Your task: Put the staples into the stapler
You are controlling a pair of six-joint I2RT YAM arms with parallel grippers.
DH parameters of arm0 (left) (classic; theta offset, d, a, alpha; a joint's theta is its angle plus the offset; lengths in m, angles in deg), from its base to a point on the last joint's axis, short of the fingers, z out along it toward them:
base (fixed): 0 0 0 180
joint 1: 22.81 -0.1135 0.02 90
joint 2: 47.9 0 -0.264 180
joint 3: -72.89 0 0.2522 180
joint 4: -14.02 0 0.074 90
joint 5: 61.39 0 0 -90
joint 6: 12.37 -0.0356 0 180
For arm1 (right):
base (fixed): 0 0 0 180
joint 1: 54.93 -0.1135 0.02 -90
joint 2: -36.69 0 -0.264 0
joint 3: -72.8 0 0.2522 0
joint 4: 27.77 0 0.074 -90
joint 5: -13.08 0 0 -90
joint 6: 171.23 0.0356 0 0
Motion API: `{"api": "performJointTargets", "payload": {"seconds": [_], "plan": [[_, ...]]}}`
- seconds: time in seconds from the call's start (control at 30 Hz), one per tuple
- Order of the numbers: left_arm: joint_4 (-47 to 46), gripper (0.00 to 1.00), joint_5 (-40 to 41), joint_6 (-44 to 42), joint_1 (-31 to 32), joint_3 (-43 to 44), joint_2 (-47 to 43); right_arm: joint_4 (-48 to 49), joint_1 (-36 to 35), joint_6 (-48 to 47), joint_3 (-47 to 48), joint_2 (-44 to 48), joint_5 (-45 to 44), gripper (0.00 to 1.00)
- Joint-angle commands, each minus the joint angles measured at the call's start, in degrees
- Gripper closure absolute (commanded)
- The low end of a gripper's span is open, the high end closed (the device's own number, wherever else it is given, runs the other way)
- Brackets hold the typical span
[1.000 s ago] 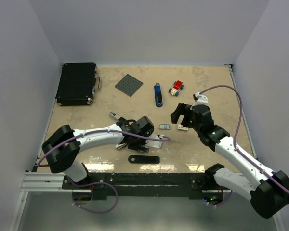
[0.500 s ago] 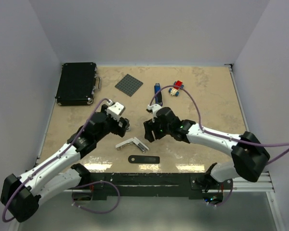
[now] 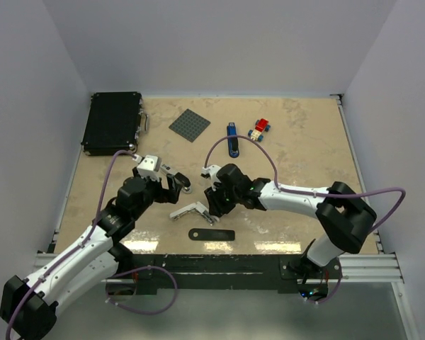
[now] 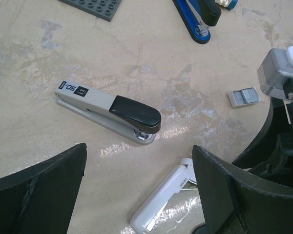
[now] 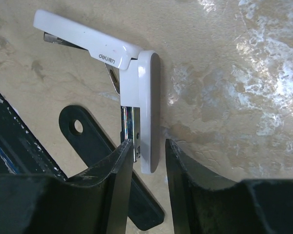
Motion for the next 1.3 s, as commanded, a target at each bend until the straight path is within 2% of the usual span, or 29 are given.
{"api": "performJointTargets", "payload": {"seconds": [0.0, 0.13, 0.33, 0.5, 0.57, 0.7, 0.93, 1.27], "plan": [[-2.94, 0.06, 0.60, 3.56, -0.45, -0.57, -0.72, 3.46, -0.35, -0.81, 1.53, -1.18, 3.87, 0.64], [-3.11, 0.06, 0.08, 3.56, -0.45, -0.48, -0.63, 5.29, -0.44, -0.02, 1.00, -1.98, 4.31, 0.67], [-3.11, 0.07, -0.89, 4.00, -0.45, -0.74, -0.46, 8.20, -0.18, 1.99, -0.93, -3.21, 3.61, 0.90], [-3.02, 0.06, -0.72, 4.00, -0.54, -0.92, -1.16, 10.31, 1.05, 3.41, -2.78, -4.00, 4.58, 0.93], [-3.02, 0.07, -0.71, 4.18, -0.45, -0.83, -1.25, 11.28, 2.10, 4.28, -3.48, -4.00, 4.66, 0.98], [-2.93, 0.06, -0.63, 4.27, -0.45, -0.92, -1.51, 13.39, 4.83, 6.48, -5.85, -3.83, 5.89, 1.00], [-3.02, 0.06, -0.89, 4.62, -0.45, -1.01, -1.78, 10.75, 6.59, 7.01, -5.68, -4.26, 4.13, 0.98], [-3.02, 0.07, -1.15, 4.44, -0.45, -1.18, -2.48, 13.21, 6.59, 7.01, -7.18, -4.88, 3.70, 0.98]]}}
